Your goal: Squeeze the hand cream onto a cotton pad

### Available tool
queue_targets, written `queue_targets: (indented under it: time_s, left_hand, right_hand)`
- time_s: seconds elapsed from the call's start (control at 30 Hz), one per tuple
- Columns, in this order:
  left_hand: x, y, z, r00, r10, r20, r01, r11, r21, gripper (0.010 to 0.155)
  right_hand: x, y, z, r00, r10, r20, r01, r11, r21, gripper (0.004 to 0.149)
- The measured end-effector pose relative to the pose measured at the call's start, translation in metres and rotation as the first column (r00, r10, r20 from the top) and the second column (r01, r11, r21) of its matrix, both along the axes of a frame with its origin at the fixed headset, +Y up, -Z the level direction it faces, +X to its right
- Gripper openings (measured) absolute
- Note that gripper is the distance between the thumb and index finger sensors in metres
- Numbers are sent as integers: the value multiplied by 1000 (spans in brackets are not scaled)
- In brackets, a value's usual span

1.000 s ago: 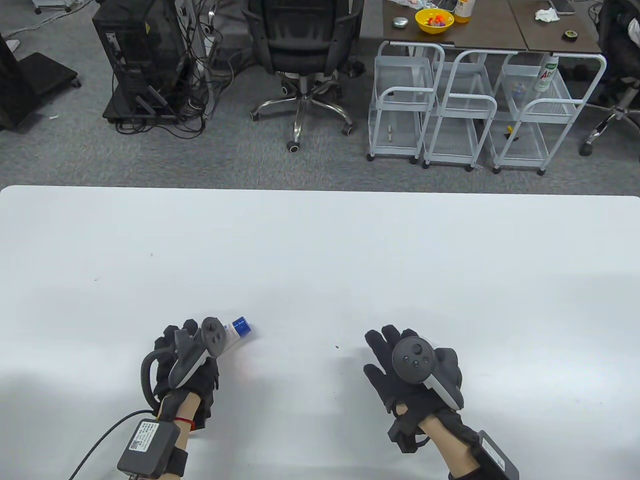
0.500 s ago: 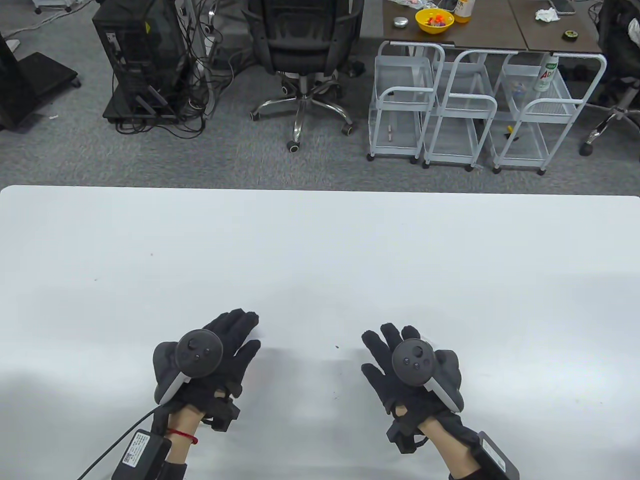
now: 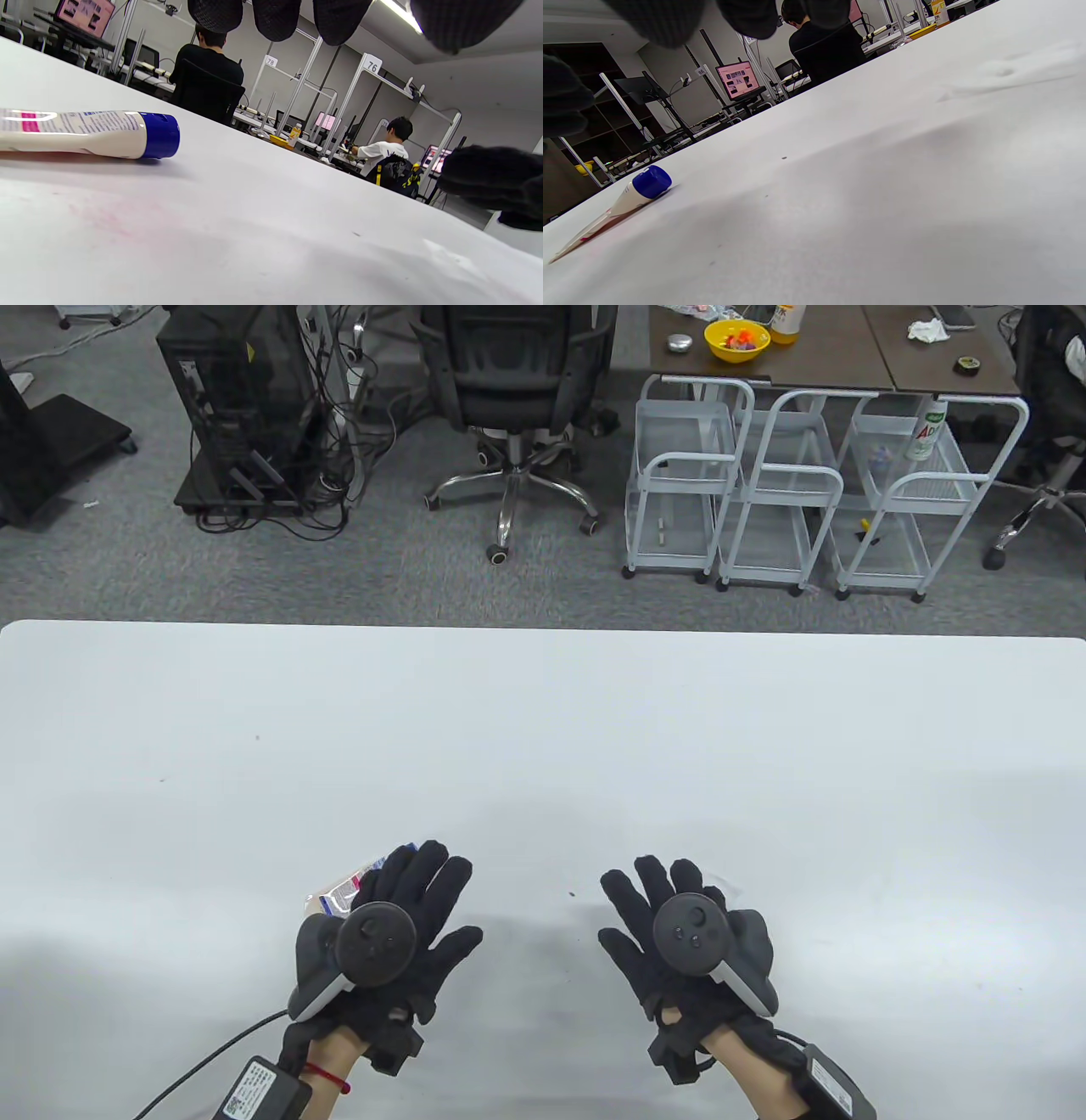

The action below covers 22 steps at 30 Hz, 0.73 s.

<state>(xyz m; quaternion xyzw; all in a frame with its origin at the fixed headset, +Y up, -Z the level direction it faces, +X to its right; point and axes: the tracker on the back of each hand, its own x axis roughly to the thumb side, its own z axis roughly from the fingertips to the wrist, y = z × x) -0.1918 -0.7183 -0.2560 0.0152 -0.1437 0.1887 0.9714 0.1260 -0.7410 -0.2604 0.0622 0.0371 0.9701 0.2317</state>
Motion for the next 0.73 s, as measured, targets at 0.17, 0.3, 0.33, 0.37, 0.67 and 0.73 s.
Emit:
queue_targets:
  time_s: [0.17,0.3,0.33,0.37,0.67,0.73]
  left_hand:
    - [4,-3,2,1000,-17,-2,17,1000,-11,74]
    - [6,-4,1,1000,-25,-17,25,1000,-19,74]
    - [7,-5,1,999,-31,-28,31,999,-15,74]
    - [7,-6,0,999,-34,-35,34,999,-15,74]
    - [8,-8,-1,998,-47,-51,46,999,-28,74]
    - [8,-8,-1,997,-46,-56,45,999,-28,74]
  right_hand:
    - [-3,-1,2,1000,5,-4,-5,1000,3,69]
    - [-6,-5,1,1000,0,-19,0,1000,-11,69]
    - [-7,-6,1,1000,5,-26,-5,1000,-17,69]
    - [-8,-7,1,1000,8,-31,-8,1000,-21,70]
    - [-9,-8,2,999,2,-35,-3,1000,-24,70]
    - [-8,-8,1,999,2,-32,-2,1000,-28,70]
